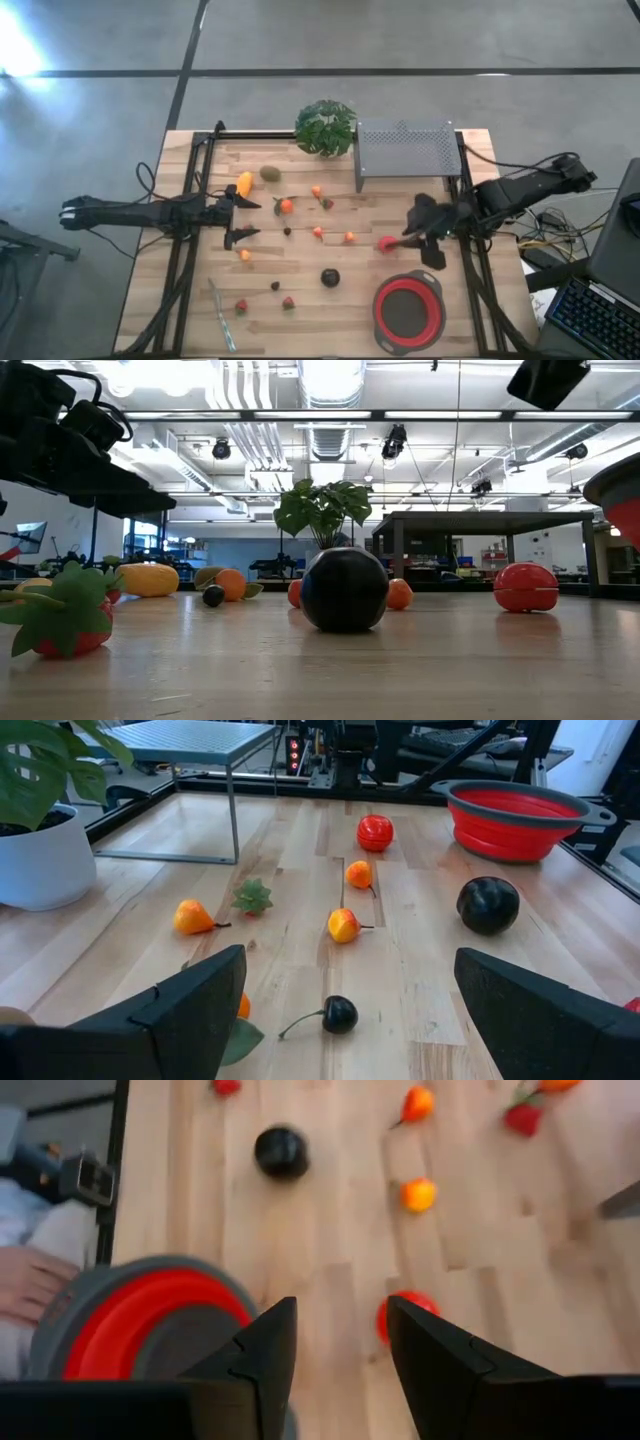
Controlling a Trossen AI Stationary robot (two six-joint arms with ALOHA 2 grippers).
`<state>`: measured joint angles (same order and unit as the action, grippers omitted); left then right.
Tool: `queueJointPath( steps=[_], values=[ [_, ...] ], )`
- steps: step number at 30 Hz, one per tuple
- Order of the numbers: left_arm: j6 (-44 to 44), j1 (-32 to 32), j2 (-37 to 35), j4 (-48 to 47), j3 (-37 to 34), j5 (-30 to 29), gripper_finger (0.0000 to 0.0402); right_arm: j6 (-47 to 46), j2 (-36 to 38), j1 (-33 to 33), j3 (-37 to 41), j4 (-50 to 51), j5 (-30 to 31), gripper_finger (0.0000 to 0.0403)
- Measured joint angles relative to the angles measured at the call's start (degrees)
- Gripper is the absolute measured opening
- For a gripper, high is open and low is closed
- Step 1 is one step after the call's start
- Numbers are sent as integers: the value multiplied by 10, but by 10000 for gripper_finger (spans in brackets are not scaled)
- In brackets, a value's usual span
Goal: Pick & Place Fruit
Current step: Put the red strainer bowl on the shelf
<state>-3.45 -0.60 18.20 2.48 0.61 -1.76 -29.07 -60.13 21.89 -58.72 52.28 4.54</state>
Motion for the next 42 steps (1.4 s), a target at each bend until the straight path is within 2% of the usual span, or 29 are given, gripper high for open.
queueJointPath(
  steps=[6,12,20,29,42],
  values=[
    [0,0,0,0,0,0,365,-50,-49,60,1,14,0,135],
    [0,0,0,0,0,0,365,-77,-100,97,5,20,0,153],
    [0,0,0,0,0,0,365,-75,-163,101,3,19,-3,180],
    [0,0,0,0,0,0,365,-74,-200,101,3,12,-21,199],
    [0,0,0,0,0,0,365,-72,-227,101,7,-17,-33,171]
  ],
)
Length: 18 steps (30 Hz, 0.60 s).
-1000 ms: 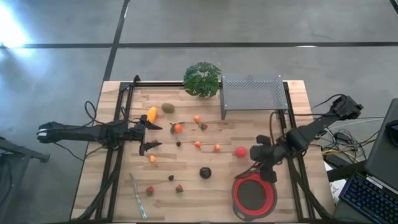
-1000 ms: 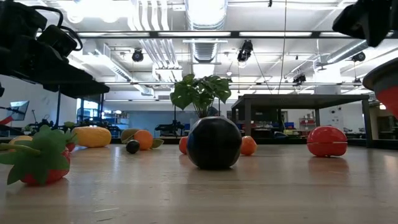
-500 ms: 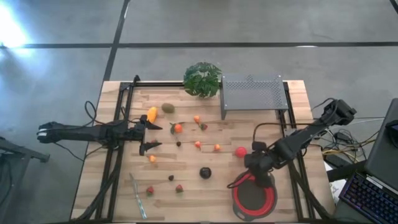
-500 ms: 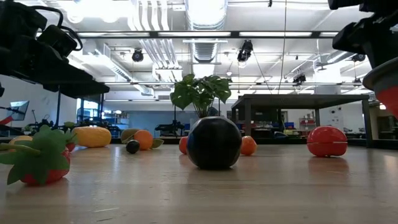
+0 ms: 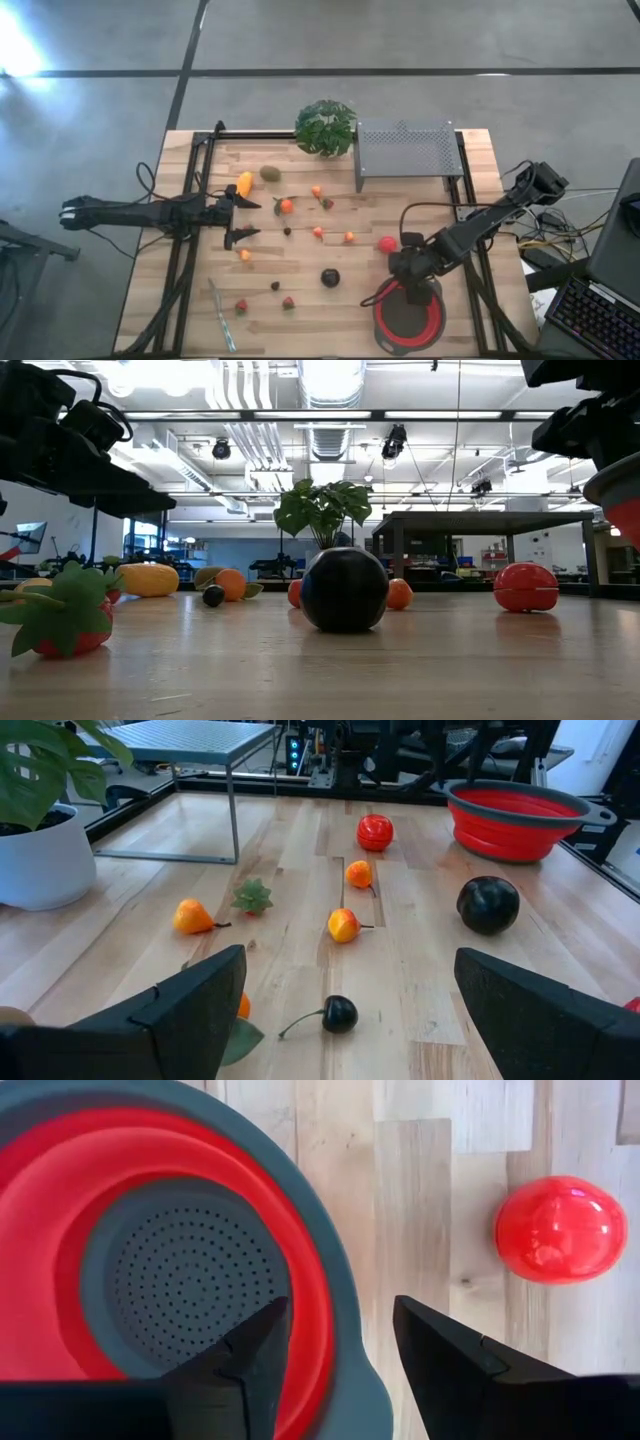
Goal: Pick & Place Fruit
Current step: Put the red strainer bowl on the shelf
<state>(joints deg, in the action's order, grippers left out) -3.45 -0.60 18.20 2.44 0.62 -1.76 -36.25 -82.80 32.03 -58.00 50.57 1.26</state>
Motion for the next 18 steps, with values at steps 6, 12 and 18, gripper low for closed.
queueJointPath(
  steps=[6,12,18],
  values=[
    [0,0,0,0,0,0,365,0,-18,0,3,-1,0,160],
    [0,0,0,0,0,0,365,2,-37,0,5,-4,-7,151],
    [0,0,0,-3,0,0,365,4,-54,0,7,-6,-32,134]
  ],
)
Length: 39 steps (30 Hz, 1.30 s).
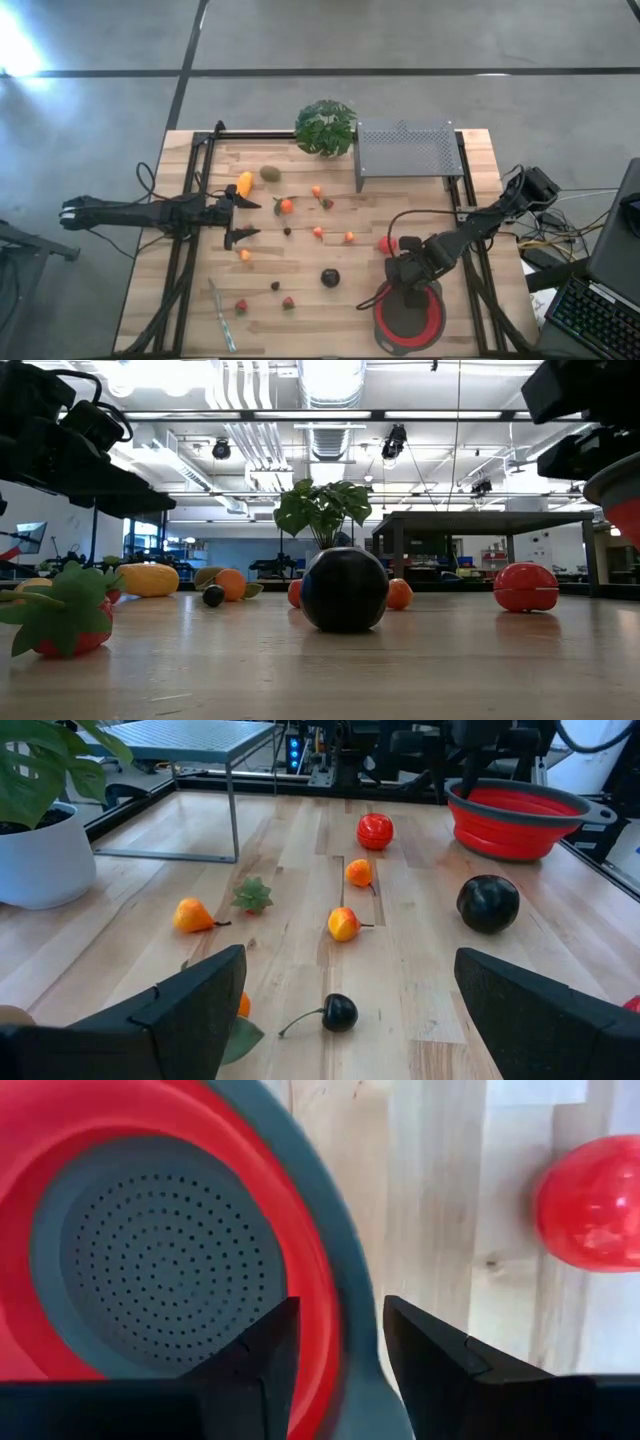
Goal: Pick & Place Fruit
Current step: Put the red strainer bowl on the shelf
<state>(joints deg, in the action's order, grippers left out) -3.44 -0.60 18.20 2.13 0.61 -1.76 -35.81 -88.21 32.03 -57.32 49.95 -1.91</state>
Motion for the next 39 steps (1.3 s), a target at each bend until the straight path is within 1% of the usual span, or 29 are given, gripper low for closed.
queueJointPath(
  steps=[4,10,12,19,27,32,35,39],
  values=[
    [0,0,0,-3,0,0,365,0,-7,0,0,0,-5,106],
    [0,0,0,-6,0,0,365,4,-5,0,0,1,-17,37],
    [0,0,0,-6,0,0,365,5,3,0,0,0,-19,24],
    [0,0,0,-6,0,0,365,4,40,-1,-3,14,-18,29],
    [0,0,0,-7,0,0,365,6,126,-27,-25,47,7,21],
    [0,0,0,-7,0,0,365,30,187,-70,-52,87,22,21],
    [0,0,0,-7,0,0,365,47,219,-111,-73,105,23,20],
    [0,0,0,-7,0,0,365,76,256,-181,-107,141,25,20]
  ],
)
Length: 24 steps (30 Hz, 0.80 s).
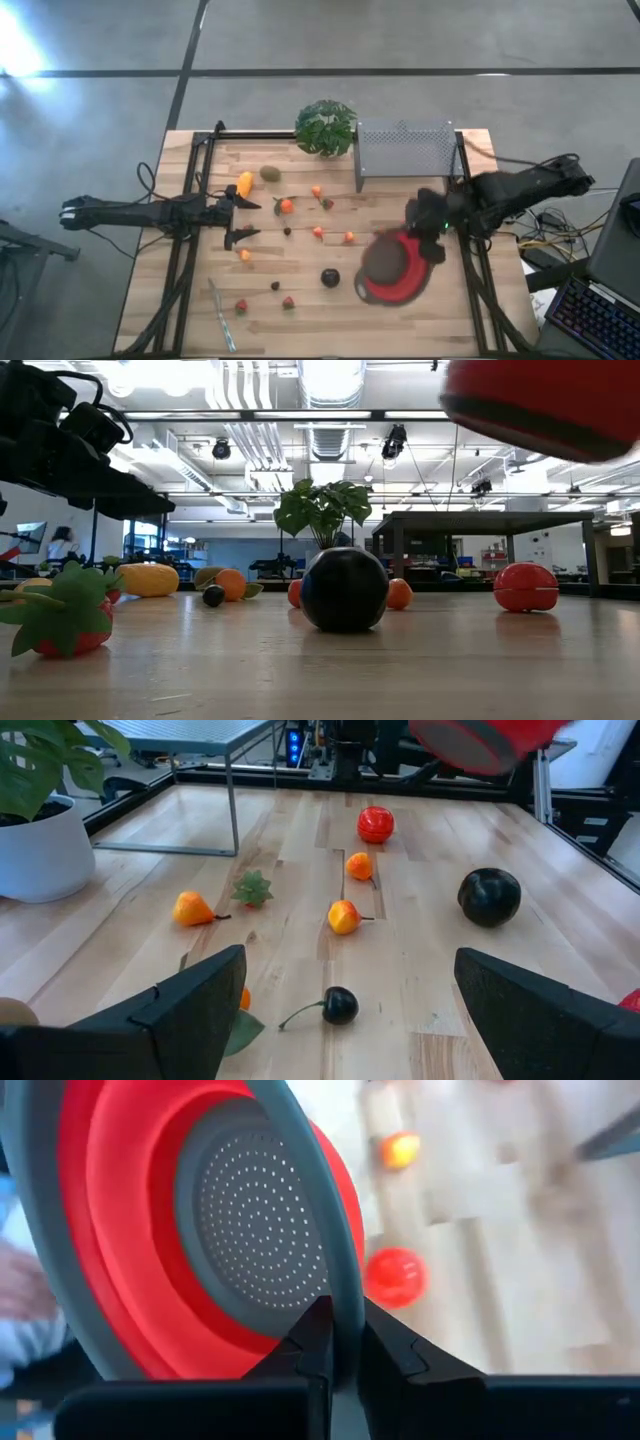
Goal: Pick & Place Fruit
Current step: Put the red strainer bowl on the shelf
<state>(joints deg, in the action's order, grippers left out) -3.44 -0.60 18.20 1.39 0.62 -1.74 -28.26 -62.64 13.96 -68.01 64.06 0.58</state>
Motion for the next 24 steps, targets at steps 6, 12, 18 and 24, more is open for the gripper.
queueJointPath(
  steps=[6,12,18,24],
  values=[
    [0,0,0,0,0,0,365,62,24,-150,-57,47,-2,20],
    [0,0,0,-1,0,0,365,148,0,-340,-125,79,-46,20],
    [0,0,0,-1,0,0,365,201,-59,-538,-171,85,-148,20],
    [0,0,0,-1,0,0,365,232,-140,-670,-201,91,-210,20]
  ],
)
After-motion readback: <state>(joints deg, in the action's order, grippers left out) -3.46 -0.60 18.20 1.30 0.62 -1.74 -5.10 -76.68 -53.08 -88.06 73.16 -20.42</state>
